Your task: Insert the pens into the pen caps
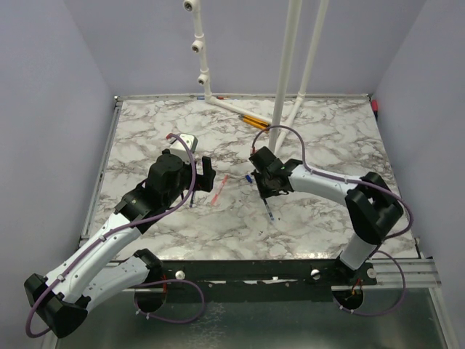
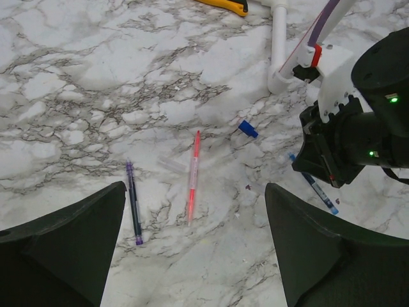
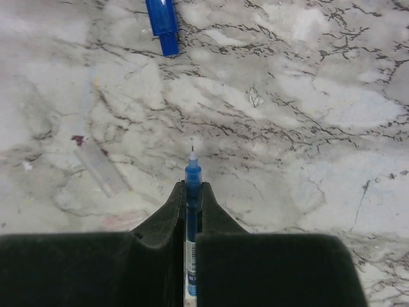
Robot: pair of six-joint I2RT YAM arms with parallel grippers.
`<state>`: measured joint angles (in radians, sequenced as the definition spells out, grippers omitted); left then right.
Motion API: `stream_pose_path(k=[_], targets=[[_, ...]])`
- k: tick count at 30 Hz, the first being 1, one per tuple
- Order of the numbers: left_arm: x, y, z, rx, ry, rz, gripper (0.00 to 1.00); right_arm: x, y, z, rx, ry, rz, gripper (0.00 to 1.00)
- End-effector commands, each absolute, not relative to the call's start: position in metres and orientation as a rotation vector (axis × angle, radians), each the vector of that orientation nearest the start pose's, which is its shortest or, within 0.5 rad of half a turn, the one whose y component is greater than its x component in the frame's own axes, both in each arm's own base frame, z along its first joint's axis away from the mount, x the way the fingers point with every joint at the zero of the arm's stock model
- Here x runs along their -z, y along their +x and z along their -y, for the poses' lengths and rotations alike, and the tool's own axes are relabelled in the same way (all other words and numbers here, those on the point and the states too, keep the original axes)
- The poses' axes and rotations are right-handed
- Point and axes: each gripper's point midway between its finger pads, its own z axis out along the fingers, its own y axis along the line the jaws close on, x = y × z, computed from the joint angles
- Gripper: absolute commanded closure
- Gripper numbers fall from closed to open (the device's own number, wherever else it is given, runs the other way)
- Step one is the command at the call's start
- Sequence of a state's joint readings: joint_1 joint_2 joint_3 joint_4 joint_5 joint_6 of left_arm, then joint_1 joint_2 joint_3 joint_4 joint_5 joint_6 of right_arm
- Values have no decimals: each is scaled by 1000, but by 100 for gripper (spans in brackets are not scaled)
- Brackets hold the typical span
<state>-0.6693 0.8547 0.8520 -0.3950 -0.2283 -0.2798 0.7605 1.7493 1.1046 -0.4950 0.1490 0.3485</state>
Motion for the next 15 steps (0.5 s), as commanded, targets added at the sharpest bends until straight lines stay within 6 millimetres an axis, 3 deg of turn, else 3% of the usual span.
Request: stream_pose_path(k=[1,7,15], targets=[[-234,249,180,477,296,-1980,10,-76,271,-255,-281,-467,-2548,99],[-242,236,203,645,380,-1942,9,-119,260,-259,-438,-441,-2448,99],[-256,206,245,994,470,-1892,9,-178,238,-271,-715,-416,-2292,99]])
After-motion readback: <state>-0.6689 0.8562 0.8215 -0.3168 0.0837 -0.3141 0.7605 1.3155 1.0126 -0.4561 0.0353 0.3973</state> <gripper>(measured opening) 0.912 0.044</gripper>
